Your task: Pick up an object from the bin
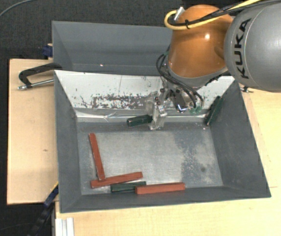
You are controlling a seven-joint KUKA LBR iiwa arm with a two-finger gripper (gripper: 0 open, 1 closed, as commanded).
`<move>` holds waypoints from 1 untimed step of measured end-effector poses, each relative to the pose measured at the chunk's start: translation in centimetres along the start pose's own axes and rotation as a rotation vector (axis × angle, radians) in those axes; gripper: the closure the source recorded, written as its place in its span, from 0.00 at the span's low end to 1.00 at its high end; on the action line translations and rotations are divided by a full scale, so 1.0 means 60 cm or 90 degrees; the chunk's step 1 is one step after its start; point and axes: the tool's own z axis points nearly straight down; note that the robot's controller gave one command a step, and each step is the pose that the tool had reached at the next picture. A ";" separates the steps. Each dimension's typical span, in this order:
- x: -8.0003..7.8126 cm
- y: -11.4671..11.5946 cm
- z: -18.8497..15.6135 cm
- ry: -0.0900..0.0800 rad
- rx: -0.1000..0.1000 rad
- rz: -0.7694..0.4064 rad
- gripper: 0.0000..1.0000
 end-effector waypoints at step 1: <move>-0.020 0.049 -0.048 0.003 -0.001 -0.305 1.00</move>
Offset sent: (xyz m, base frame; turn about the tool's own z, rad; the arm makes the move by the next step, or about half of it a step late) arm 0.0018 0.0290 0.0264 -0.4766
